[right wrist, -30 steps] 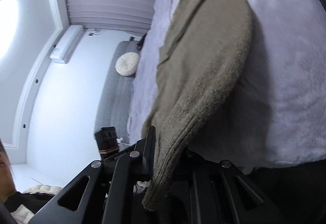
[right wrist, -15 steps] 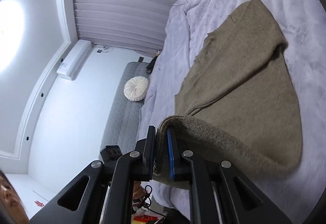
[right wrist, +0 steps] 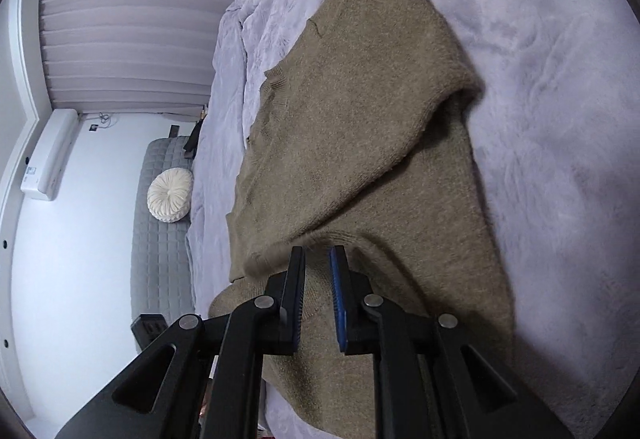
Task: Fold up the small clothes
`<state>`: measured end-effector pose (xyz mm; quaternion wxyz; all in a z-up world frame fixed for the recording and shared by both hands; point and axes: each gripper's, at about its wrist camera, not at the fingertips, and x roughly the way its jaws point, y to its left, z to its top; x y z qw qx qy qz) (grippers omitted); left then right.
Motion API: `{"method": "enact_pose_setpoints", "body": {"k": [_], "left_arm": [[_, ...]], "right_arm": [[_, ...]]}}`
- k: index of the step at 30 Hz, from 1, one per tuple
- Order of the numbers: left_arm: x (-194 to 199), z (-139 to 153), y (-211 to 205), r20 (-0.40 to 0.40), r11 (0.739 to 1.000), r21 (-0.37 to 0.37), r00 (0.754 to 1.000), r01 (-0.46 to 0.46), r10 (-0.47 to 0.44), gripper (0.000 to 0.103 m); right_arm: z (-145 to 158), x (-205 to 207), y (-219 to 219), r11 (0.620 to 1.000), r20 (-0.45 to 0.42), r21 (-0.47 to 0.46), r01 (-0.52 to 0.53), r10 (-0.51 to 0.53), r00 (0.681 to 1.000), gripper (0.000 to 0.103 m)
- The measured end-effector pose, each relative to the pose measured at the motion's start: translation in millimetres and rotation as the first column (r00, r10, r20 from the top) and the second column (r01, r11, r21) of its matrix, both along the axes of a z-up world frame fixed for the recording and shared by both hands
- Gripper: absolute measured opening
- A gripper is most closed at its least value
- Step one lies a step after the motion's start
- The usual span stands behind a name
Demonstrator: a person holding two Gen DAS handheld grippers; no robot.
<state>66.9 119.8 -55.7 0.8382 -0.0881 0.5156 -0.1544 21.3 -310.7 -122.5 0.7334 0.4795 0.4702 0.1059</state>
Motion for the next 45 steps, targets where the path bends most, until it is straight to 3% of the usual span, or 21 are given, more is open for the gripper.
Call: {"method": "enact_pose_setpoints", "body": {"k": [1,2,3,5,9,13,17,18,19,20,21,26,31,35,38,40,45], "left_arm": [[-4.4,8.4,4.6,0.049,0.999,0.023,0.999,-0.023,0.022,0.093],[-5.3,15.3,8.0,0.089,0.999,0.024,0.996,-0.03,0.028,0.097],[-5.6,20.0,10.2,0.118,0.999,0.028,0.993,-0.026,0.022,0.097],[-1.8,22.6,12.5,0.132,0.997,0.073,0.991,-0.018,0.008,0.097],[16.1,7.3,5.2,0.086,0.992,0.123,0.995,0.038,-0.049,0.097],[35.7,-12.9,-17.3,0.026,0.983,0.139,0.992,0.118,-0.123,0.097],[50.3,-27.8,-49.2,-0.026,0.963,0.179,0.979,0.202,-0.2,0.093],[49.8,-30.9,-55.2,-0.033,0.955,0.204,0.977,0.215,-0.212,0.069],[48.9,-34.3,-60.2,-0.048,0.945,0.228,0.972,0.233,-0.228,0.034],[46.7,-36.7,-62.8,-0.055,0.937,0.25,0.97,0.242,-0.236,0.019],[42.6,-35.6,-62.6,-0.038,0.934,0.264,0.97,0.24,-0.239,0.009],[10.9,3.9,-44.4,0.127,0.948,0.255,0.965,0.191,-0.228,0.009],[-3.0,50.6,-32.4,0.27,0.959,0.253,0.943,0.125,-0.194,0.009],[12.2,76.5,-35.1,0.364,0.963,0.257,0.915,0.081,-0.174,0.009],[40.2,84.5,-38.2,0.377,0.972,0.224,0.914,0.067,-0.15,0.009],[61.9,84.4,-43.6,0.384,0.972,0.229,0.912,0.056,-0.143,0.009],[124.8,58.7,-52.2,0.341,0.969,0.246,0.935,0.015,-0.101,0.009]], "right_arm": [[3.1,-2.5,-1.7,1.0,-0.001,-0.027,-0.009,0.009,1.0,0.02],[7.0,-3.0,-1.9,0.998,-0.002,-0.059,-0.018,0.018,1.0,0.028],[10.8,-5.8,-4.0,0.996,-0.003,-0.087,-0.026,0.026,1.0,0.048],[20.6,-7.5,-3.7,0.987,0.01,-0.153,-0.049,0.051,0.999,0.069],[32.9,-2.8,3.3,0.956,0.016,-0.268,-0.121,0.13,0.991,0.069],[29.1,12.7,17.3,0.929,-0.011,-0.319,-0.186,0.193,0.981,0.069],[17.5,34.7,40.2,0.868,-0.079,-0.404,-0.288,0.28,0.957,0.069],[14.4,37.3,45.5,0.852,-0.098,-0.424,-0.308,0.294,0.951,0.067],[13.3,38.0,50.9,0.831,-0.117,-0.451,-0.325,0.306,0.945,0.064],[14.8,36.8,57.1,0.803,-0.129,-0.49,-0.34,0.319,0.939,0.043],[17.4,34.2,64.4,0.769,-0.137,-0.528,-0.361,0.342,0.93,0.01],[51.8,-1.0,92.2,0.616,-0.09,-0.704,-0.354,0.417,0.904,0.01],[103.9,-24.2,93.7,0.485,0.009,-0.853,-0.195,0.388,0.922,0.01],[138.4,-15.2,83.2,0.46,0.097,-0.884,-0.08,0.348,0.932,0.01],[148.1,8.6,76.5,0.478,0.121,-0.877,-0.054,0.328,0.937,0.01],[149.6,30.4,75.8,0.457,0.121,-0.888,-0.046,0.329,0.937,0.01],[128.6,92.2,62.2,0.466,0.094,-0.883,-0.06,0.301,0.949,0.01]]}}
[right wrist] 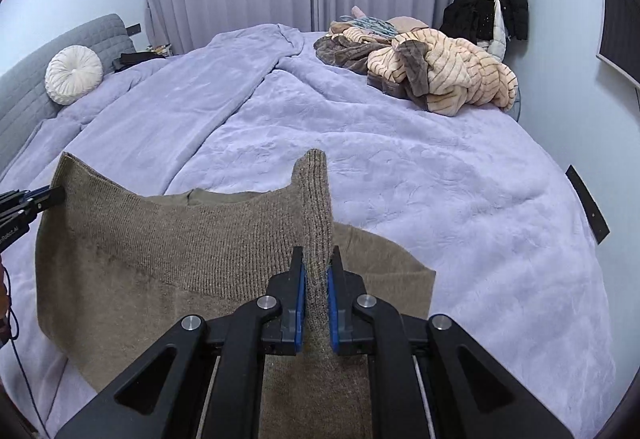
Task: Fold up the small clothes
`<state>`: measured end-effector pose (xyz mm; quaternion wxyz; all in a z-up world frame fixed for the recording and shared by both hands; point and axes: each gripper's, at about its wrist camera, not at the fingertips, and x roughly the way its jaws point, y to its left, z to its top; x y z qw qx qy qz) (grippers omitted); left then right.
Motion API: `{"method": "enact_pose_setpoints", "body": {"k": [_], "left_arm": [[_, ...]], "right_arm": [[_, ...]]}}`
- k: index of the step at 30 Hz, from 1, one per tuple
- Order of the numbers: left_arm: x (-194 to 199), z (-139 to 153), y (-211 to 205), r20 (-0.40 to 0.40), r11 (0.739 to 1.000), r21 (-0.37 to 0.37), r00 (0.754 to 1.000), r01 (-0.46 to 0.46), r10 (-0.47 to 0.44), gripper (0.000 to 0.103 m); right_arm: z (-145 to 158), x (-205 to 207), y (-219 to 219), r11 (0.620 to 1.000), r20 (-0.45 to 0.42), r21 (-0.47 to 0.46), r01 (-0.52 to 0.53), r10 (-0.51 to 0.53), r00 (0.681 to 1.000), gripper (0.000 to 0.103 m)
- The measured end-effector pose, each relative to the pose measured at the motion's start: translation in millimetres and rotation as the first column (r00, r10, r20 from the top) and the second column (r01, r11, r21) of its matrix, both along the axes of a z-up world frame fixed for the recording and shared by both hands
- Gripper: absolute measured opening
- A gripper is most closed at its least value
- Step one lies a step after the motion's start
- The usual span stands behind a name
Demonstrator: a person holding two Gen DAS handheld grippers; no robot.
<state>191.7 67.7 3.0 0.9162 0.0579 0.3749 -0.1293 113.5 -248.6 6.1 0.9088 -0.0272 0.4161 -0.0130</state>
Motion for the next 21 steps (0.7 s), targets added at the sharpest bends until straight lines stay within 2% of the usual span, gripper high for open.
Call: {"method": "enact_pose_setpoints", "body": {"k": [3,5,8,12,14,16,17,19,20,21], "left_arm": [[34.5,-34.9,-2.4,-0.073,0.999,0.027,0.997,-0.037,0.038,0.009],[49.7,-62.8,-4.8,-0.118,0.996,0.074,0.992,-0.045,0.053,0.009],[63.1,-98.6,-6.6,-0.186,0.993,0.109,0.98,-0.047,0.067,0.009],[65.9,-109.4,-6.7,-0.188,0.992,0.117,0.98,-0.05,0.072,0.01],[67.5,-108.1,-4.0,-0.186,0.99,0.127,0.978,-0.069,0.092,0.023],[69.0,-104.2,7.2,-0.168,0.98,0.143,0.972,-0.142,0.165,0.074],[70.1,-101.8,17.8,-0.171,0.977,0.117,0.965,-0.18,0.198,0.079],[71.0,-97.5,40.3,-0.211,0.976,0.038,0.953,-0.216,0.219,0.079],[70.0,-94.7,50.7,-0.231,0.971,0.023,0.944,-0.236,0.235,0.079],[66.7,-90.6,60.3,-0.244,0.968,0.014,0.938,-0.252,0.248,0.079]], "right_arm": [[-32.6,33.1,-8.7,0.999,-0.068,0.045,0.018,-0.015,0.998,0.01],[-62.5,50.8,-17.3,0.998,-0.131,0.056,0.038,-0.03,0.991,0.01],[-99.2,61.1,-26.9,0.996,-0.196,0.063,0.06,-0.047,0.979,0.011],[-115.4,60.7,-43.9,0.984,-0.189,0.131,0.117,-0.091,0.978,0.014],[-116.1,59.1,-52.4,0.974,-0.189,0.182,0.138,-0.103,0.977,0.014],[-114.4,56.4,-60.3,0.964,-0.188,0.214,0.158,-0.117,0.975,0.016],[-111.9,52.9,-63.8,0.96,-0.184,0.219,0.176,-0.136,0.973,0.017],[-105.1,46.3,-71.4,0.95,-0.176,0.211,0.229,-0.193,0.965,0.023],[-101.6,41.6,-77.4,0.94,-0.174,0.217,0.263,-0.228,0.958,0.029],[-98.5,38.5,-82.3,0.93,-0.174,0.23,0.286,-0.249,0.953,0.029]]}}
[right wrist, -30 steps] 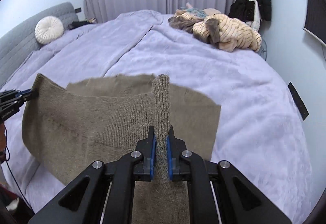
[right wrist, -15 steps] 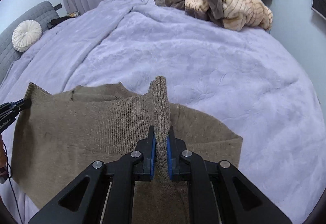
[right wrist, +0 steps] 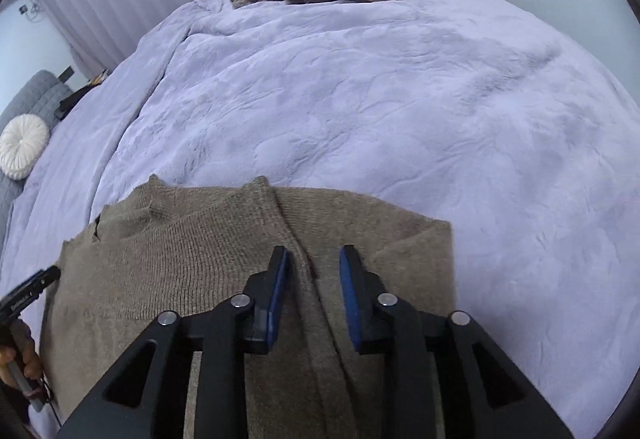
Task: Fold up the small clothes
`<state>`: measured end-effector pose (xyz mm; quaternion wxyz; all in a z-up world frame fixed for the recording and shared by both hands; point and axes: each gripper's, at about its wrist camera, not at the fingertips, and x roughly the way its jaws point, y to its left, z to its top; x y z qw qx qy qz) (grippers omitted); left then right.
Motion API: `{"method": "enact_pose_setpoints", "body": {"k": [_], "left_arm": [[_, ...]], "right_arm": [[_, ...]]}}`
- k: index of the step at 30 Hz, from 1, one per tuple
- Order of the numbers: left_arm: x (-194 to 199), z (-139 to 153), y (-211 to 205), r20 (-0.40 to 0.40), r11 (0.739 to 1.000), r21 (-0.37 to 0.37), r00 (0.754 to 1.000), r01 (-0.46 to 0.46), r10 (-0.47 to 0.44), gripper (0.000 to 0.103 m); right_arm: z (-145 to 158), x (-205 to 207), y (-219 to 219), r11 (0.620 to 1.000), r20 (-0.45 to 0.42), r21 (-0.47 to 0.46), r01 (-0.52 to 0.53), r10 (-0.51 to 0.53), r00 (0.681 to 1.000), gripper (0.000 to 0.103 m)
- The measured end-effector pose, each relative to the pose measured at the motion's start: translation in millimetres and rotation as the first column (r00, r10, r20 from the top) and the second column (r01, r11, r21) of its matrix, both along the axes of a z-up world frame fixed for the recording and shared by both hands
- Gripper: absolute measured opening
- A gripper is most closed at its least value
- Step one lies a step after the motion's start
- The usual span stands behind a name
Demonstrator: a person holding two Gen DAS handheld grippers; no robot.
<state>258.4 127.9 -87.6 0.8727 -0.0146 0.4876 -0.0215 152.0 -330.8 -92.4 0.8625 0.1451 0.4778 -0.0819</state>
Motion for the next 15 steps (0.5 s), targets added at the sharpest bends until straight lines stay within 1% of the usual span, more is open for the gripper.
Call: {"method": "enact_pose_setpoints", "body": {"k": [1,2,3,4,6,7,8,9,10,12,15], "left_arm": [[-4.6,4.2,6.9,0.0,1.0,-0.008,1.0,-0.008,0.008,0.079],[-12.2,10.7,13.5,0.009,1.0,-0.021,1.0,-0.006,0.006,0.079],[-19.2,16.1,18.5,0.016,1.0,-0.029,1.0,0.002,-0.002,0.079],[-27.4,21.3,22.1,0.021,0.999,-0.035,1.0,0.015,-0.014,0.079],[-46.9,28.8,26.1,0.022,0.997,-0.057,0.998,0.057,-0.055,0.079],[-54.7,29.4,26.1,0.01,0.995,-0.066,0.997,0.077,-0.076,0.079],[-66.0,28.6,25.3,-0.008,0.992,-0.076,0.995,0.098,-0.099,0.079],[-76.9,26.7,26.0,-0.026,0.99,-0.085,0.993,0.112,-0.114,0.079],[-89.5,22.1,26.4,-0.048,0.989,-0.092,0.991,0.119,-0.124,0.079],[-106.0,13.7,28.8,-0.085,0.988,-0.108,0.989,0.109,-0.118,0.079],[-130.3,-1.1,37.9,-0.153,0.984,-0.17,0.985,0.059,-0.085,0.079]], "right_arm": [[3.9,-3.4,-4.3,1.0,-0.001,0.002,0.027,-0.027,1.0,0.029],[9.9,-9.6,-7.8,0.999,0.001,0.001,0.05,-0.05,0.999,0.032],[14.6,-14.4,-10.1,0.998,0.008,0.01,0.059,-0.059,0.998,0.032],[20.8,-18.9,-12.9,0.998,0.019,0.017,0.066,-0.067,0.998,0.032],[32.9,-35.8,-10.6,0.998,0.044,0.042,0.049,-0.051,0.998,0.033],[36.5,-44.7,-7.6,0.998,0.048,0.058,0.035,-0.038,0.998,0.033],[38.4,-54.0,-5.0,0.997,0.047,0.08,0.024,-0.028,0.999,0.04],[39.3,-64.0,-2.4,0.994,0.044,0.108,0.018,-0.022,0.999,0.052],[39.0,-75.3,-0.1,0.99,0.043,0.14,0.016,-0.022,0.999,0.056],[35.9,-103.8,6.4,0.978,0.045,0.206,0.007,-0.016,0.999,0.058],[26.3,-144.3,11.6,0.952,0.031,0.306,0.018,-0.029,0.999,0.058]]}}
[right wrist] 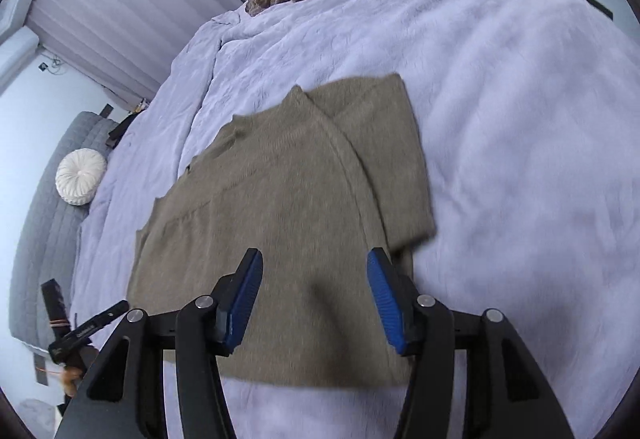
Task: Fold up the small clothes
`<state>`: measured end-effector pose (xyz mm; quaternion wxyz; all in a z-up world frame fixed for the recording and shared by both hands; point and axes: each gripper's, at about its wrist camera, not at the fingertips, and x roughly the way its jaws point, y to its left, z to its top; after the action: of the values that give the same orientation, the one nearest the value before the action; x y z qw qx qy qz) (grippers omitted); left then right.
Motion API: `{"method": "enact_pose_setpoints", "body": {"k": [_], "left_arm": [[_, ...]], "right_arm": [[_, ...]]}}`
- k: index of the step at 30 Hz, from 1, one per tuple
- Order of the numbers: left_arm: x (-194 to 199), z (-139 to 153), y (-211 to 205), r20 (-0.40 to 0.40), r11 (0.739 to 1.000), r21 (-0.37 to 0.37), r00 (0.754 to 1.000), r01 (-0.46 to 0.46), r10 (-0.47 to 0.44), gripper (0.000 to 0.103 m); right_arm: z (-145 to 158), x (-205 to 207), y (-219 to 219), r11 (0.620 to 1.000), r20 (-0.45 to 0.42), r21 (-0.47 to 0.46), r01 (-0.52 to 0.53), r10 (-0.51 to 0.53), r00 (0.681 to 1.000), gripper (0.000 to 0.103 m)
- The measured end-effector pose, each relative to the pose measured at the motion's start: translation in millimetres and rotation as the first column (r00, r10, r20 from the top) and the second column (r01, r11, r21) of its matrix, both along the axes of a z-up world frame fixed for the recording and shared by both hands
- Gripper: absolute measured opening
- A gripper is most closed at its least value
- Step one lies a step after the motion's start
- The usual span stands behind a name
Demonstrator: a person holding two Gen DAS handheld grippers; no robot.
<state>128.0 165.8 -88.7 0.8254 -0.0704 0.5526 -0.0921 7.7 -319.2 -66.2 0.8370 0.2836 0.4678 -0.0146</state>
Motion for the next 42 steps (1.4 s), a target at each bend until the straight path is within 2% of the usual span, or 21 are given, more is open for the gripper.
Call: {"method": "enact_pose_setpoints", "body": {"k": [3,5,7,11,12,13,14,15,16,18,20,22,24,26,31,35,38,42], "left_arm": [[-18.7,-8.8,7.7,-0.046,0.995,-0.08,0.997,-0.062,0.058,0.079],[-28.0,-12.9,9.0,-0.07,0.987,-0.134,0.995,-0.085,0.076,0.079],[-33.2,-17.5,6.7,-0.086,0.98,-0.169,0.992,-0.106,0.093,0.079],[-36.2,-22.4,-0.7,-0.078,0.981,-0.141,0.99,-0.131,0.121,0.078],[-35.4,-22.8,-2.4,-0.071,0.982,-0.126,0.989,-0.139,0.13,0.064],[-35.6,-22.4,-2.4,-0.063,0.984,-0.112,0.989,-0.14,0.133,0.037],[-34.8,-22.4,-1.1,-0.064,0.983,-0.12,0.989,-0.139,0.132,0.027],[-35.3,-21.5,2.1,-0.07,0.979,-0.131,0.987,-0.156,0.148,0.024],[-36.6,-17.9,3.3,-0.067,0.976,-0.139,0.985,-0.169,0.161,0.017],[-41.3,-9.0,5.3,-0.033,0.979,-0.136,0.988,-0.154,0.151,0.012],[-45.4,-5.8,4.0,-0.01,0.986,-0.094,0.991,-0.135,0.134,0.012],[-46.2,-15.9,5.5,-0.023,0.99,-0.064,0.992,-0.127,0.126,0.012],[-47.6,-27.9,9.1,-0.031,0.989,-0.069,0.991,-0.129,0.127,0.013],[-51.9,-26.5,11.2,-0.024,0.988,-0.078,0.991,-0.13,0.128,0.013],[-59.7,-6.6,16.6,0.018,0.995,-0.05,0.996,-0.09,0.091,0.013],[-51.3,21.1,20.9,0.106,0.996,-0.036,0.991,-0.08,0.083,0.012],[-29.9,36.1,11.5,0.144,0.997,-0.038,0.987,-0.061,0.066,0.013],[3.0,38.0,-21.1,0.174,1.0,-0.023,0.984,-0.019,0.022,0.012]], "right_arm": [[-14.1,-41.2,-3.5,0.989,-0.016,0.132,0.065,-0.063,0.998,0.058],[-25.4,-61.1,-10.1,0.966,-0.026,0.229,0.118,-0.115,0.993,0.059],[-35.9,-68.5,-17.6,0.948,-0.046,0.269,0.167,-0.161,0.986,0.059],[-49.7,-62.6,-25.7,0.909,-0.065,0.351,0.223,-0.214,0.975,0.059],[-52.1,-59.7,-26.6,0.905,-0.069,0.356,0.234,-0.224,0.972,0.059],[-52.9,-58.3,-27.6,0.902,-0.066,0.362,0.235,-0.227,0.972,0.059],[-53.3,-53.5,-27.5,0.903,-0.053,0.363,0.229,-0.226,0.973,0.049],[-52.1,-51.3,-26.7,0.909,-0.047,0.35,0.225,-0.223,0.974,0.034],[-50.1,-49.0,-25.4,0.918,-0.049,0.332,0.216,-0.212,0.976,0.012],[-37.7,-46.6,-21.6,0.944,-0.019,0.28,0.176,-0.178,0.984,0.012],[-20.2,-43.3,-12.0,0.982,-0.002,0.143,0.123,-0.124,0.992,0.012],[-19.2,-39.5,-5.3,0.995,-0.033,0.046,0.093,-0.091,0.995,0.012],[-32.1,-37.5,-3.3,0.997,-0.088,-0.011,0.071,-0.072,0.994,0.013],[-43.3,-42.4,-8.2,0.996,-0.107,0.006,0.088,-0.087,0.99,0.012],[-36.2,-65.4,-25.6,0.983,-0.09,0.069,0.172,-0.166,0.982,0.015],[-14.1,-78.0,-35.9,0.97,-0.023,0.026,0.24,-0.239,0.971,0.018],[6.3,-66.6,-27.9,0.979,0.046,0.029,0.202,-0.203,0.978,0.018],[10.5,-31.1,1.5,0.996,0.056,0.011,0.089,-0.089,0.994,0.018]]}}
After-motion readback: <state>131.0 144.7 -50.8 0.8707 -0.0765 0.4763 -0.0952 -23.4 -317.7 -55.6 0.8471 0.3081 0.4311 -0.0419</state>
